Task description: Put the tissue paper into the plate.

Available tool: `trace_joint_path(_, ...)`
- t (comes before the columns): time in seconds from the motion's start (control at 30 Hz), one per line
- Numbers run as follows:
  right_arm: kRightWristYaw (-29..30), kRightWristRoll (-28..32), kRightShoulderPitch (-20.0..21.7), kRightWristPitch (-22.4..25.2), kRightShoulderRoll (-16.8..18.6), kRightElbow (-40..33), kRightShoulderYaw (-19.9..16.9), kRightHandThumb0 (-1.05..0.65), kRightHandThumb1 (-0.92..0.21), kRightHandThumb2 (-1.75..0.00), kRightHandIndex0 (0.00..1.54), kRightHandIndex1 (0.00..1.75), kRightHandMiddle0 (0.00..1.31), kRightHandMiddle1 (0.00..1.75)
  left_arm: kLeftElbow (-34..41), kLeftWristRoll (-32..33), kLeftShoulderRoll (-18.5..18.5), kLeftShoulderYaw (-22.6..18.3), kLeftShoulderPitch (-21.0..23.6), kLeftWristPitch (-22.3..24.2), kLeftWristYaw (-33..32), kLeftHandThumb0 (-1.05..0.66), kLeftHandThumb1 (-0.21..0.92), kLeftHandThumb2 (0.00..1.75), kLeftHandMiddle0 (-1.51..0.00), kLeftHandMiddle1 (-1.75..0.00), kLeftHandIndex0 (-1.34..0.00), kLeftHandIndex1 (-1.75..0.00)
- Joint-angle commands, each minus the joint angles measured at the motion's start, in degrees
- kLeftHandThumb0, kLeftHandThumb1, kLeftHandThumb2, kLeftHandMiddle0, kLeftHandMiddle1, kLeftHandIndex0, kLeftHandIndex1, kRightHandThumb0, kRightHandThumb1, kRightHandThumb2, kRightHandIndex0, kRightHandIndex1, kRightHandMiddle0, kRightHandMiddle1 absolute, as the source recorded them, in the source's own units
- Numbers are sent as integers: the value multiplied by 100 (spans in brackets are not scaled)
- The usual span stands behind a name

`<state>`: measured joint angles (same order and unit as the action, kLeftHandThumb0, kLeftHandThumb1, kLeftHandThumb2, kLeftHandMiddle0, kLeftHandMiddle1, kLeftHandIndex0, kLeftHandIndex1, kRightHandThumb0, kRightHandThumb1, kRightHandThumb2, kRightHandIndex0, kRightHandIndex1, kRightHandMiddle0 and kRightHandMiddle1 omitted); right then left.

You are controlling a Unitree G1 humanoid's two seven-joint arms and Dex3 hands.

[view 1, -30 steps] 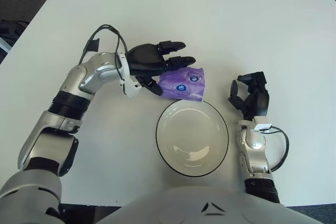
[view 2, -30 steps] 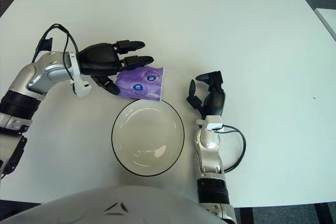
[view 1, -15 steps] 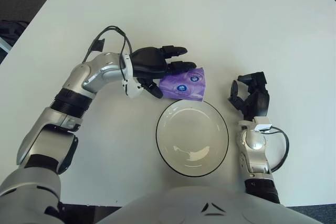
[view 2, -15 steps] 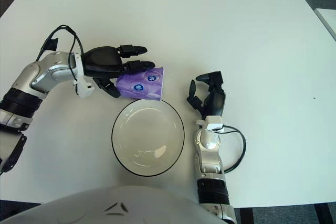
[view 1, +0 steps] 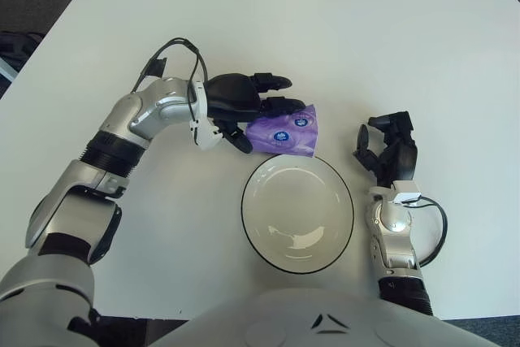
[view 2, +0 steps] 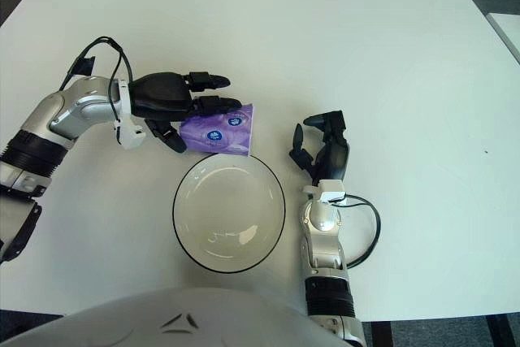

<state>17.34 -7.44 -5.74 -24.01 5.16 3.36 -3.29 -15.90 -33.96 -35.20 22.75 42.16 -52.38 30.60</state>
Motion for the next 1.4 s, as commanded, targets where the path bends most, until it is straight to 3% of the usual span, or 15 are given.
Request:
trace_joint_path(0.0,16,-49,-545,229,45,507,-10,-38,-69,-85,49,129,32,175,-36,120,-62,68,74,-55,88,-105,92,52,0,-40,0,-27)
trace_joint_path(0.13,30,-61,-565,293,58,478,-4,-38,-70,-84,48,129,32,175,-37,210,-37,65,58,20,155,-104,91,50,0,-53,0,-34)
trace_joint_path(0.17,39,-68,-569,289,60,485,-2,-38,-70,-83,48,129,32,175,-33,234,-28,62,50,48,169,-102,89,51,0,-72,0,-41)
trace_joint_path(0.2,40,-67,-563,290,56,495,-7,-38,-71,-83,48,129,32,175,-45,265,-10,56,40,57,162,-101,87,52,0,-79,0,-44)
trace_joint_path(0.23,40,-65,-557,292,52,501,-11,-38,-71,-83,48,129,32,175,-53,288,1,53,34,61,156,-99,80,58,-2,-113,0,-81)
trace_joint_path(0.27,39,-60,-550,274,48,512,-13,-38,-71,-83,49,129,32,175,-69,274,32,35,20,67,93,-97,73,67,-4,-135,0,-107)
trace_joint_path(0.33,44,-55,-543,215,44,540,-16,-38,-71,-83,49,130,32,175,-56,206,91,-19,-27,133,-45,-87,57,85,-15,-155,0,-140)
trace_joint_path(0.4,55,-61,-545,209,48,535,-17,-38,-70,-84,49,130,32,175,4,149,136,-71,-80,260,-141,-74,41,104,-31,-166,-5,-160)
trace_joint_path(0.53,78,-70,-550,258,60,504,-17,-38,-69,-85,49,130,33,175,185,136,205,-135,-147,564,-218,-59,28,120,-55,-172,-22,-171)
trace_joint_path(0.57,87,-69,-551,276,64,496,-20,-38,-69,-85,49,131,33,175,298,161,230,-169,-166,700,-213,-38,22,132,-64,-173,-32,-171)
trace_joint_path(0.7,112,-54,-551,283,76,493,-27,-38,-69,-86,50,131,33,175,559,128,292,-263,-291,1055,-311,-9,1,164,-85,-174,-57,-172)
trace_joint_path(0.87,79,1,-551,234,79,518,-33,-38,-68,-86,50,131,33,175,755,-24,347,-335,-472,1338,-542,-2,-5,173,-90,-174,-64,-174)
trace_joint_path(1.37,71,1,-612,209,121,432,-46,-38,-68,-86,49,131,33,175,940,-2,397,-340,-639,1597,-806,0,-7,175,-92,-171,-66,-175)
